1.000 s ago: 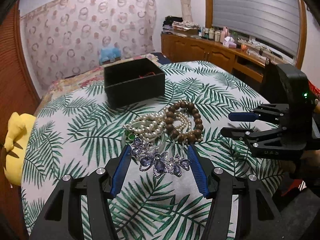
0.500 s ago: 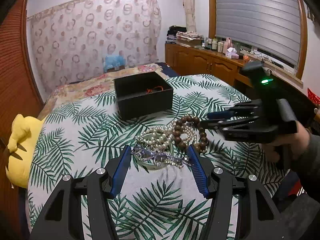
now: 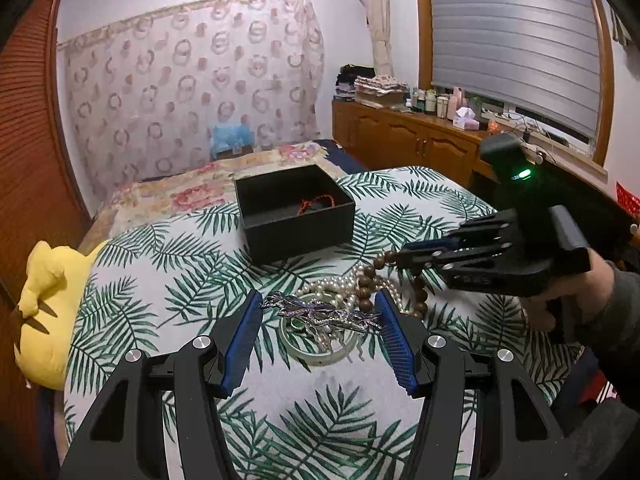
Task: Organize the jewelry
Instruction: 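Grasp the brown wooden bead bracelet with the right tool while the left tool lifts the hairpins, then release the hairpins into the black box with the left tool while the right tool carries the bead bracelet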
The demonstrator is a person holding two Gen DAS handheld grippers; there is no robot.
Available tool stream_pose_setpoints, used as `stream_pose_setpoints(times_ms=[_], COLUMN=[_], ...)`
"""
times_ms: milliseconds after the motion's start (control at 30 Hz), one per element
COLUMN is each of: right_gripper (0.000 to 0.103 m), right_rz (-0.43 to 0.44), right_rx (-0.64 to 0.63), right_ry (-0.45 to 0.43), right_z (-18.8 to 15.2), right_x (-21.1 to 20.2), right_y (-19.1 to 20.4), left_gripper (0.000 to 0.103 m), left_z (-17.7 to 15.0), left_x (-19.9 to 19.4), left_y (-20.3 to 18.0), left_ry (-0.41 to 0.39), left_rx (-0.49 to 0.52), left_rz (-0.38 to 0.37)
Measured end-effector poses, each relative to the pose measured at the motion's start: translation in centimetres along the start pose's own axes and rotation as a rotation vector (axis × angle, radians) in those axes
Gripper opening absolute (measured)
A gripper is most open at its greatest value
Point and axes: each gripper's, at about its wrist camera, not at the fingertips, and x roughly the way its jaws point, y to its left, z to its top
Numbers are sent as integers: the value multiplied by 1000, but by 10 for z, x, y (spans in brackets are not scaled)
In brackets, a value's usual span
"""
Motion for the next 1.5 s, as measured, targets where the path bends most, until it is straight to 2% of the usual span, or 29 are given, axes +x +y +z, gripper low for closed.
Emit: stream_pose_setpoints(times_ms=[300, 667, 1000, 1500], right_gripper=[17, 17, 17, 17], right_rz=[16, -16, -46, -97], right_rx=[-48, -85, -63, -9], right_ry=[-104, -189, -212, -237], right_z=[37, 76, 97, 137], right_x=[-43, -70, -69, -47], right_y=[12, 14, -3, -45], left_gripper=[55, 55, 55, 55], left_z=[13, 31, 50, 111], left_x=[1, 7, 21, 60], left_y=[8, 7, 20, 40], left_ry=[-30, -52, -64, -113], left_rx=[0, 16, -3, -13], left_rz=[18, 30, 56, 67])
